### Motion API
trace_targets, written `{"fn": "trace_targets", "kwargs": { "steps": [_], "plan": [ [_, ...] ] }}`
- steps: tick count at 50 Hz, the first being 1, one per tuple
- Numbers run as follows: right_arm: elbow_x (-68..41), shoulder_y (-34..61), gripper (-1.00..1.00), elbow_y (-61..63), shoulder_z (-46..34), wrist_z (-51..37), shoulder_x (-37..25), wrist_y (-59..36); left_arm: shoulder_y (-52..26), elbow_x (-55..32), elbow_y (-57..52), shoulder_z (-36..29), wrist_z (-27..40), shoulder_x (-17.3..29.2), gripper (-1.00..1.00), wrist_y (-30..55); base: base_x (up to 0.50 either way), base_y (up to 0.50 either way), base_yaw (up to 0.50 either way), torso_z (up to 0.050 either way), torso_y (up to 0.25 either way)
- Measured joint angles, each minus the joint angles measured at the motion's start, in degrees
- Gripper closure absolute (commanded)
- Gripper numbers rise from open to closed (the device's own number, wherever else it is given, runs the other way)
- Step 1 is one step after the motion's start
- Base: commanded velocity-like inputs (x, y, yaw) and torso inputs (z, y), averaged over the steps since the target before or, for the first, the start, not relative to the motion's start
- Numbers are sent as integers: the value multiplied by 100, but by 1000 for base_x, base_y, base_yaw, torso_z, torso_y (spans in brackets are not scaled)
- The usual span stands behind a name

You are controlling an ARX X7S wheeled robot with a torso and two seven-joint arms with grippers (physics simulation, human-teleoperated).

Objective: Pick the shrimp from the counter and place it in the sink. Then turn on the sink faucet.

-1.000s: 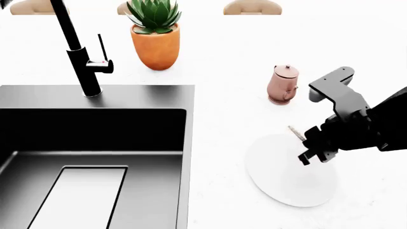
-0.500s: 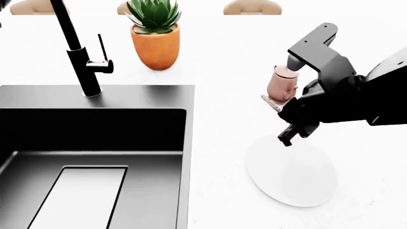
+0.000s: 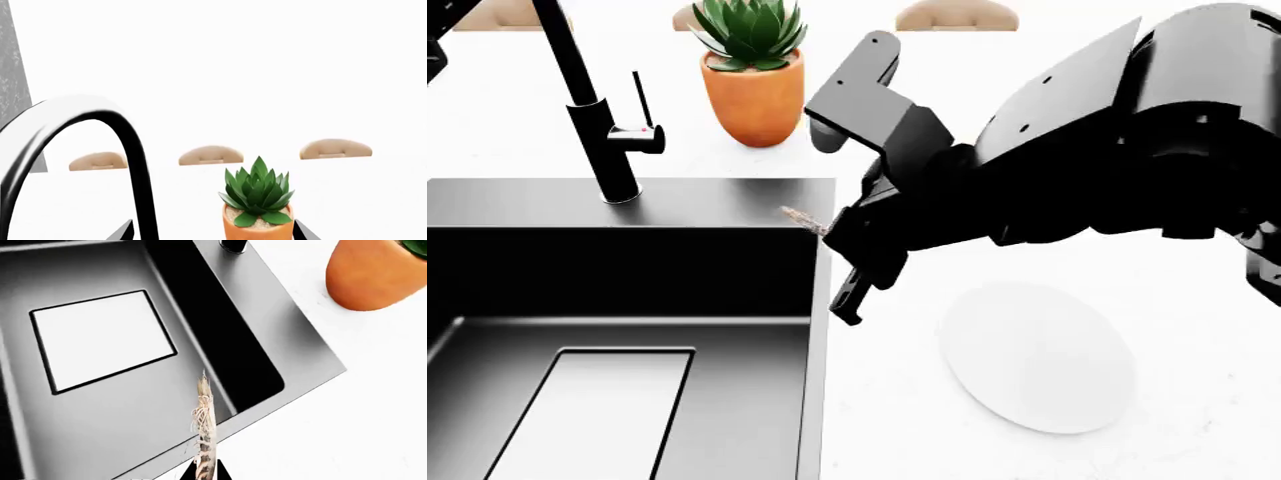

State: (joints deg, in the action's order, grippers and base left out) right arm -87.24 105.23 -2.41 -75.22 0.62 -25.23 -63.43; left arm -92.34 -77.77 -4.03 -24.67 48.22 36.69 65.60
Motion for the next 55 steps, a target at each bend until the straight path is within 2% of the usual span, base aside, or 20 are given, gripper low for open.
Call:
{"fn": "trace_targets", "kwargs": {
  "steps": [17, 27, 39, 55],
  "plan": [
    [662, -115, 100, -1028, -229, 767, 1424, 571, 148, 89, 52, -56, -118, 6, -100, -130, 0, 0, 0, 0, 0],
    [701, -101, 100, -1468, -421, 1013, 2075, 983, 223, 110, 77, -62, -161, 19, -100, -195, 0, 0, 0, 0, 0],
    [200, -142, 100, -1480, -1122, 861, 2391, 1947, 335, 170, 98, -88, -221, 40, -100, -286, 0, 0, 0, 0, 0],
    [298, -678, 100, -1466, -1393, 528, 2498, 2475, 526, 284, 129, -156, -327, 30, -100, -438, 0, 0, 0, 0, 0]
  ]
}}
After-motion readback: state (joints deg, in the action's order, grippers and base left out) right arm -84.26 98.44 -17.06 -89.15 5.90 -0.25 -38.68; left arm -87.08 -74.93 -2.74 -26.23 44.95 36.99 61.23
